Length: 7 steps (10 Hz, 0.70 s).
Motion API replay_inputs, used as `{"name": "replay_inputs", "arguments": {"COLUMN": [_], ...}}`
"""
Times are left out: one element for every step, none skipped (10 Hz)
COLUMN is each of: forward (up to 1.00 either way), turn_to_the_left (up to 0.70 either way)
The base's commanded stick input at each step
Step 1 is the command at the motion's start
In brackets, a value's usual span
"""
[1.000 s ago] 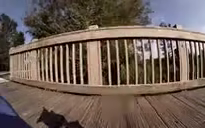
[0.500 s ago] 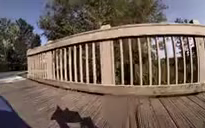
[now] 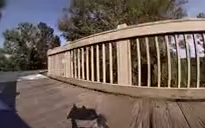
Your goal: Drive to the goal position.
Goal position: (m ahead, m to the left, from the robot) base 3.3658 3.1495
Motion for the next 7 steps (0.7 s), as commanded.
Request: {"name": "replay_inputs", "arguments": {"forward": [0.00,0.00,0.00,0.00,0.00,0.00,0.00], "turn_to_the_left": [0.45,0.45,0.45,0.45,0.45,0.45,0.45]}}
